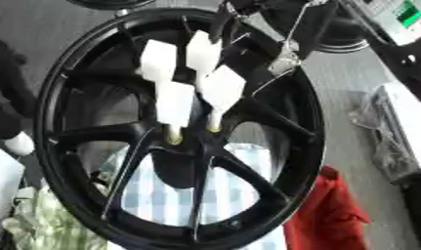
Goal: Pull the pin out of the wheel hub.
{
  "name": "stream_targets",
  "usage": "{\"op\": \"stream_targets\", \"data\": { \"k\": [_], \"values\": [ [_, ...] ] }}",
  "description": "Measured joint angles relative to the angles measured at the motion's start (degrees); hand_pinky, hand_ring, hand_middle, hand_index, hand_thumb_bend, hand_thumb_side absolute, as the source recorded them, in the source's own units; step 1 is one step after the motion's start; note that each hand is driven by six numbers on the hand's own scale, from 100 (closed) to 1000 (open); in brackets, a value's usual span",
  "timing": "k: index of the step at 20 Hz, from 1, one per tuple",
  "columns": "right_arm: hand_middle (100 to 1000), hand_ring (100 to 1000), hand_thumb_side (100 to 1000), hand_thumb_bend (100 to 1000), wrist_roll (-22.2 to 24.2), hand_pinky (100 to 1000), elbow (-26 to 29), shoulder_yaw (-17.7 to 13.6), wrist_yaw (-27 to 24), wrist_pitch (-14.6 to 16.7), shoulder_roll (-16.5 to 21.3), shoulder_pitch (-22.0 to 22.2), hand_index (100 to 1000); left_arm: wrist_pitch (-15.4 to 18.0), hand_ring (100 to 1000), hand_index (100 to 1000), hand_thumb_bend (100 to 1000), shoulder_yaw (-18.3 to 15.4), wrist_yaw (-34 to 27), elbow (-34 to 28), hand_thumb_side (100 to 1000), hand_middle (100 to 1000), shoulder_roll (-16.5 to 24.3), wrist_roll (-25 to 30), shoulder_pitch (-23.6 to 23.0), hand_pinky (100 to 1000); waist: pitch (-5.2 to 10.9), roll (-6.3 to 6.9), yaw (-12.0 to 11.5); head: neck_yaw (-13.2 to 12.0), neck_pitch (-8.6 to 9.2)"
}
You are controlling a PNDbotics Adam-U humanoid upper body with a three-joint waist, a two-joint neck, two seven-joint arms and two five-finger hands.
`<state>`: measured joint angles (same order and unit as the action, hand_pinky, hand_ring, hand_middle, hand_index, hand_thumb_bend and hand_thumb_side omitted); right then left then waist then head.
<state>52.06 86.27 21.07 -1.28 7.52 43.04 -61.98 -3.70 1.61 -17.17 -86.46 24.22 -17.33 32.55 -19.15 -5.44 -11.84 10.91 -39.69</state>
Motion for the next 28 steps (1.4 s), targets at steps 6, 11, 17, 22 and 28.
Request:
{"op": "stream_targets", "data": {
  "k": [6,11,17,22,28],
  "values": [
    [766,769,226,507,-0.2,843,4.9,-3.0,9.7,1.1,-2.1,0.6,831,-0.1,836,785,100,0.0,0.0,0.6,875,775,0.5,-0.3,-1.7,720,1.35,0.37,1.6,-1.9,-1.24],
    [766,767,231,498,-0.1,841,4.3,-1.5,12.0,1.5,-3.5,2.1,833,-0.1,837,786,100,0.0,0.0,1.0,876,775,1.2,-0.4,-2.4,720,2.08,0.41,2.3,-2.8,-1.59],
    [764,762,234,495,-0.1,835,2.6,-0.1,13.8,2.0,-4.6,3.4,836,-0.1,837,786,100,0.0,0.3,1.3,879,775,1.8,-0.4,-2.9,721,2.10,0.39,2.6,-3.3,-1.96],
    [765,763,191,480,-0.1,835,1.8,0.2,14.2,2.7,-5.5,3.6,829,-0.1,838,785,100,0.0,0.5,1.4,880,775,2.0,-0.4,-3.0,721,2.10,0.39,2.6,-3.2,-1.96],
    [766,763,147,460,-0.1,833,1.2,0.7,14.2,3.6,-6.1,3.8,821,-0.1,839,785,100,0.0,0.6,1.4,882,775,2.0,-0.4,-3.0,722,2.10,0.40,2.3,-3.2,-1.96]
  ]
}}
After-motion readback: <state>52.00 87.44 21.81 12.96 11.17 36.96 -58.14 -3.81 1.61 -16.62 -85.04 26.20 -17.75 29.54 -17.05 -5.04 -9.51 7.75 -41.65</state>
